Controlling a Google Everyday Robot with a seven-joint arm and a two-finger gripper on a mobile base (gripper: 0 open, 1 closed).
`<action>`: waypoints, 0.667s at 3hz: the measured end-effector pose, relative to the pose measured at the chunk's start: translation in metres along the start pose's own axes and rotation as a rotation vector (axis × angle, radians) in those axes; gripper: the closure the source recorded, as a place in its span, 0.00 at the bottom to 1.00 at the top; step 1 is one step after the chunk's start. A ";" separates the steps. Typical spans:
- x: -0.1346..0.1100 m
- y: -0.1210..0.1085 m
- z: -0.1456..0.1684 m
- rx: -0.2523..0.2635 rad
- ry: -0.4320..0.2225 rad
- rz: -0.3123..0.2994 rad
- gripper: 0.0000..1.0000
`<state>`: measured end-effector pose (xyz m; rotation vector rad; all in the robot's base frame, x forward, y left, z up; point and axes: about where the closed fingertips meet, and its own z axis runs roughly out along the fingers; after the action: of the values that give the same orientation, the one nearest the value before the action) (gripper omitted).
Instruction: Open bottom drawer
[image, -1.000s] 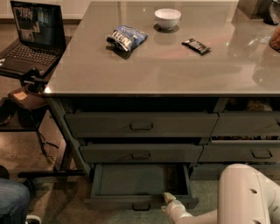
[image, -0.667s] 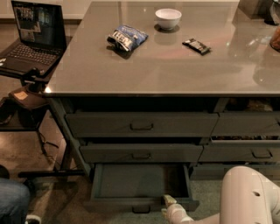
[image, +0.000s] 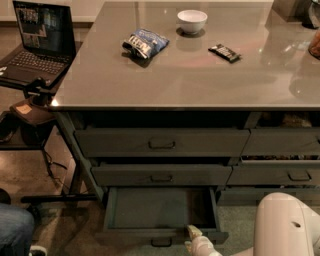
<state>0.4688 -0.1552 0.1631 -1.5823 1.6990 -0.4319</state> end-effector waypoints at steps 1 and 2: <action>-0.001 -0.001 -0.002 0.000 0.000 0.000 1.00; -0.001 0.008 -0.008 0.000 -0.005 0.004 1.00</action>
Offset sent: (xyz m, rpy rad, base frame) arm -0.4035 -0.0491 -0.1035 0.1999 0.0195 0.0242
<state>0.4579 -0.1552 0.1629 -1.5788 1.6987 -0.4256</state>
